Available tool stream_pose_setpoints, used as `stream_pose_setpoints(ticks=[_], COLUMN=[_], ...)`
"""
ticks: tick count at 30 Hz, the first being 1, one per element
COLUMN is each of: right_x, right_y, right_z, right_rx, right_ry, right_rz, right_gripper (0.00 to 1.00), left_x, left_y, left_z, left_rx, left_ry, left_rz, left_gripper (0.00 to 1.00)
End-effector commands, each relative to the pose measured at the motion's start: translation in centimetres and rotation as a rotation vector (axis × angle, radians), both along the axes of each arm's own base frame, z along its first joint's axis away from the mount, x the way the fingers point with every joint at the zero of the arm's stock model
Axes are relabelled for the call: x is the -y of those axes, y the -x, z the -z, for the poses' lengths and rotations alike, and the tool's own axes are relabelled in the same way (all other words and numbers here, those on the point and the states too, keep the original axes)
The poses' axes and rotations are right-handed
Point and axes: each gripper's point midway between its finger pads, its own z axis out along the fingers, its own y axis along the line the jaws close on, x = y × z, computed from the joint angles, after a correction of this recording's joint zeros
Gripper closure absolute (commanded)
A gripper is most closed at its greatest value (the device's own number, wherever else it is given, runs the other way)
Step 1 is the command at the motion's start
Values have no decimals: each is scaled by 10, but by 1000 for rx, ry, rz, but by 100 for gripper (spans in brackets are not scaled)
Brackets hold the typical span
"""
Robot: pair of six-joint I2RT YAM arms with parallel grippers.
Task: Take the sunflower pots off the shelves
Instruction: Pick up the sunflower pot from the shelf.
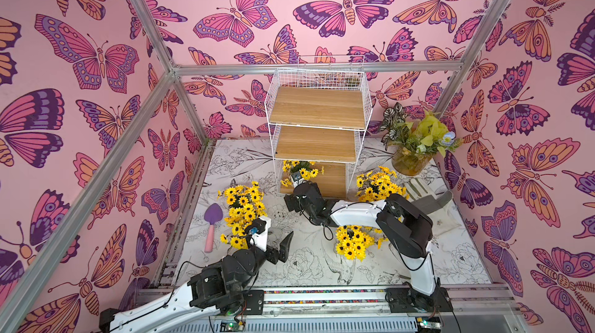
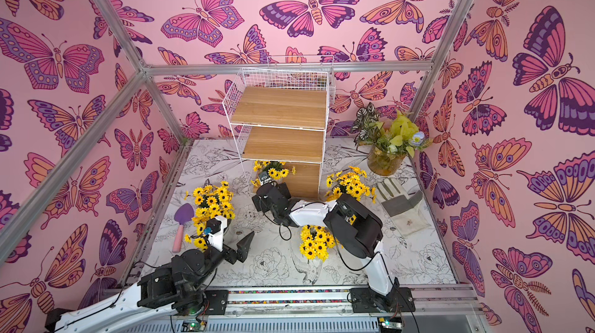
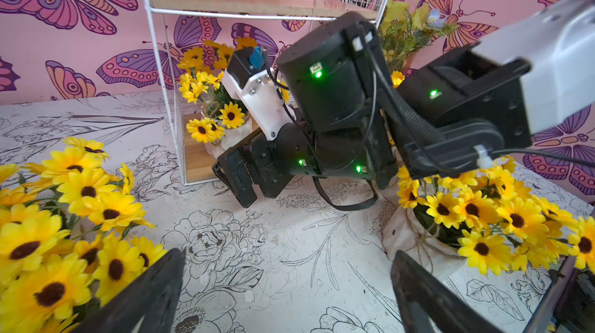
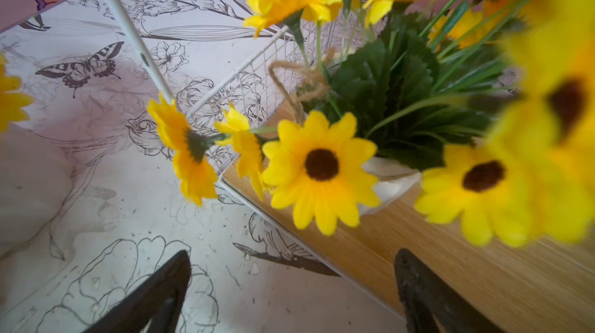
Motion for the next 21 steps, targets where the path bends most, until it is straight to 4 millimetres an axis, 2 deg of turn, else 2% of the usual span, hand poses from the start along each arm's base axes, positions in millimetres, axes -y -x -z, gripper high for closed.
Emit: stream_pose_setpoints(ticks=[1, 13, 21], right_x=[-2, 3, -2], right_y=[-17, -35, -47], right_z=[-15, -7, -1], right_rx=[55, 53, 44], right_ry=[-46, -80, -104], right_rz=[57, 135, 142], right_gripper=[1, 1, 1], left_x=[-13, -19, -23], left_y=[0, 0, -1], left_z=[4, 7, 5], left_rx=[-8, -13, -7], left_ry=[-29, -68, -74], left_rz=[-37, -52, -71], left_gripper=[0, 0, 0])
